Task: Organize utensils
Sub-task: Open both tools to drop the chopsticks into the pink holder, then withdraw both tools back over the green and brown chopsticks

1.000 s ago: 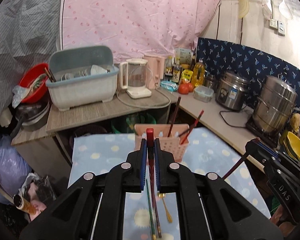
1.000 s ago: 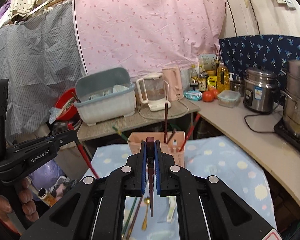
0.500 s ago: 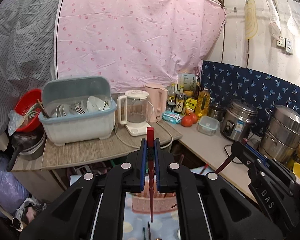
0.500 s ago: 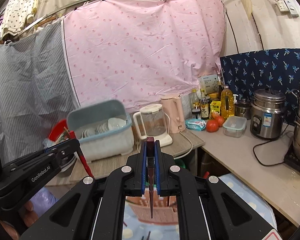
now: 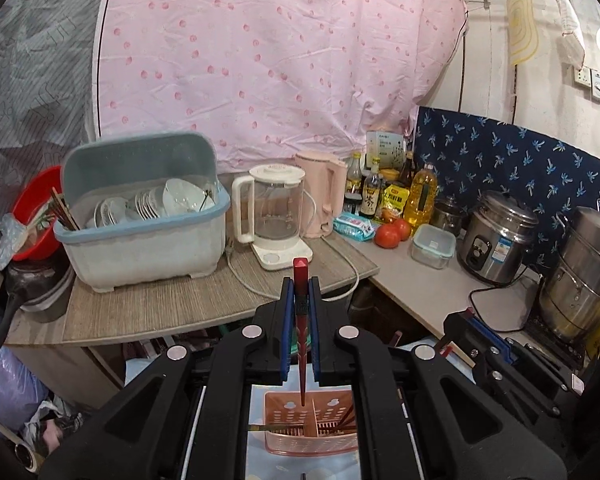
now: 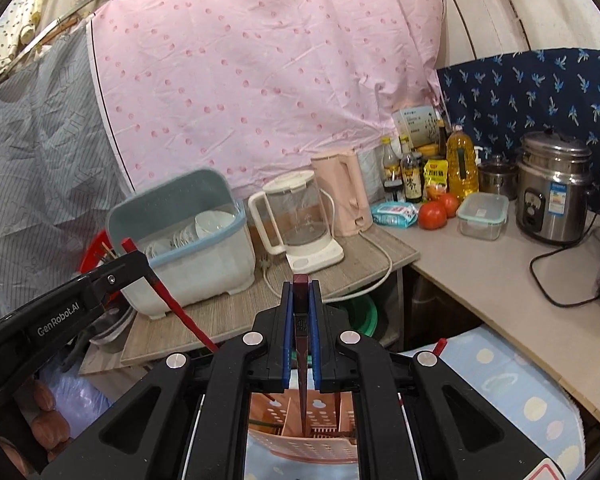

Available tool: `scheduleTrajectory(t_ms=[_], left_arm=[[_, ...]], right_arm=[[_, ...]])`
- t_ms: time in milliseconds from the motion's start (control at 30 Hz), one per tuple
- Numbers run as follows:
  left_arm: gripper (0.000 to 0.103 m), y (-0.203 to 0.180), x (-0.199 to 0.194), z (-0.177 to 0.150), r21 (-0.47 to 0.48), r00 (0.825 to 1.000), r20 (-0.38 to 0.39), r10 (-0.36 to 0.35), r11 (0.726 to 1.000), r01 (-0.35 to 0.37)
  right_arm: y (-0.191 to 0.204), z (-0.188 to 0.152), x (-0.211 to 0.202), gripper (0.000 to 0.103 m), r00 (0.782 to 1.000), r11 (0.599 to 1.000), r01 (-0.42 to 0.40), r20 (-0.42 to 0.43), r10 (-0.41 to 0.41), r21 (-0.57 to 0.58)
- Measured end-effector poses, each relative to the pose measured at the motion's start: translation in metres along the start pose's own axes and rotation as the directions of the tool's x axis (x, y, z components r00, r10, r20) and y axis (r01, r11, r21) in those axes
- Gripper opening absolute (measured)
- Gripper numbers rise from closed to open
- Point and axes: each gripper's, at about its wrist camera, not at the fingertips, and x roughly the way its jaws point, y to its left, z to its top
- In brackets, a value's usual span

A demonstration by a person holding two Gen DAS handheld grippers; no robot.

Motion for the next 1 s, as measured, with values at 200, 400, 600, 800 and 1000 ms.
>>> scheduleTrajectory(t_ms=[200,400,600,800,1000], left_arm=[[0.007,0.005,0.019,-0.021,-0.005,0.998,-0.064,0.004,1.0,-0.005],[0.035,0.014,0.022,-0.039,-0.029,0.995,-0.101,0.026,0.999,-0.029],[0.036,0.015,0.01,-0.059,-0.023,0.99,-0.138,0.04,0.999,-0.044],[0.044,0.009,-0.01,-0.087,0.0,0.983,-0.179,0.041,0.999,-0.042],[0.045,0.0,-0.029,-0.121,0.03,0.974,-0.224,0.025,0.999,-0.019]], right_arm=[[-0.001,-0.017,0.016,0.014,0.999,1.0,0.011,-0.044,-0.012,-0.013],[-0.005,-0.029,-0.002,0.043,0.999,0.999,0.046,-0.02,-0.046,-0.016],[-0.014,-0.043,-0.028,0.043,0.999,0.999,0.035,-0.02,-0.034,0.029],[-0.013,-0.074,-0.055,0.043,0.998,0.999,0.028,-0.048,-0.027,0.033],[-0.012,-0.113,-0.081,0.044,0.996,0.999,0.041,-0.081,-0.04,0.008]])
